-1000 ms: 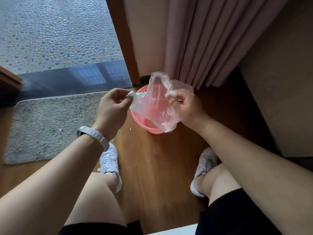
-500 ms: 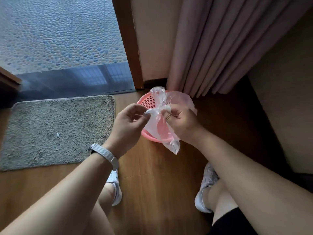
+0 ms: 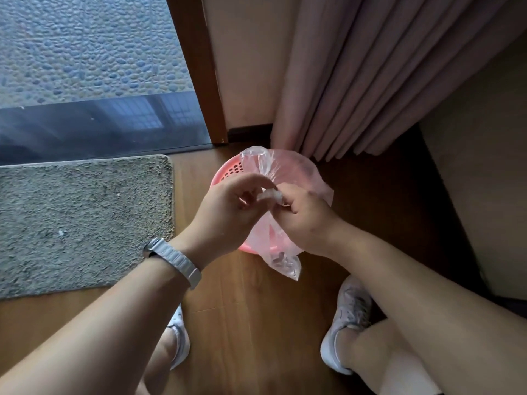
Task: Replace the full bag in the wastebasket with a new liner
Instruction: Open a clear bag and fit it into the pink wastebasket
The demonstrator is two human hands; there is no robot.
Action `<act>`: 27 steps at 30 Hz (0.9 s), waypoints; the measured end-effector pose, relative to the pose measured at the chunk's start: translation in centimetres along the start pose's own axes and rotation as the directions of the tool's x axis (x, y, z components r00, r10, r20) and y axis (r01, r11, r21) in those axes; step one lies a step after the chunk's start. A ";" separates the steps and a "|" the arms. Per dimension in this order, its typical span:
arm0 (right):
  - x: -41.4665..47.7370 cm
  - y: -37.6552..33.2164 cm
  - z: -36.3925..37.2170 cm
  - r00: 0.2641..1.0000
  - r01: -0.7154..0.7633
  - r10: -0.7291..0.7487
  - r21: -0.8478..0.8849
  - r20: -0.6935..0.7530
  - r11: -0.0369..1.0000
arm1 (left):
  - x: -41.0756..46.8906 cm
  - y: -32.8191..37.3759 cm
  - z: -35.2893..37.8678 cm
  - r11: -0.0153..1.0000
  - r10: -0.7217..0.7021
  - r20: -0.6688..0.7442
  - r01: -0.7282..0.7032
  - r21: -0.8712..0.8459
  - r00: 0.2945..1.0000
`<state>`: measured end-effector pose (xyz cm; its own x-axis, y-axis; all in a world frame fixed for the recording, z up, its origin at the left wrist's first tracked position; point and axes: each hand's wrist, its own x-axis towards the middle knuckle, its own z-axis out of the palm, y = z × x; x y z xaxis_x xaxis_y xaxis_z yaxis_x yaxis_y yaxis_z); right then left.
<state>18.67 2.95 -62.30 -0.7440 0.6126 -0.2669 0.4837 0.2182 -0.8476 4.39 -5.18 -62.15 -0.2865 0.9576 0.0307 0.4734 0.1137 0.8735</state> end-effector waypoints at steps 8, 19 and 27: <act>0.4 1.7 -3.0 0.953 0.047 -0.057 -0.041 -0.297 0.998 | 0.6 -0.2 -1.7 0.990 -0.071 -0.181 0.048 -0.131 0.981; 5.8 9.5 0.3 0.999 -0.015 -0.003 -0.367 -0.049 0.930 | -1.3 -2.7 -5.6 0.977 -0.195 -0.120 0.203 0.059 0.974; 8.2 10.9 4.9 0.952 -0.109 0.238 -0.510 0.194 0.853 | -1.2 -3.6 -6.3 0.955 -0.265 -0.095 0.275 0.114 0.960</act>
<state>15.59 6.60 -75.92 -0.6825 0.4877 -0.5444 0.7291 0.5064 -0.4604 -2.20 -8.38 -62.23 -0.4793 0.8638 -0.1557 0.4680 0.4016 0.7872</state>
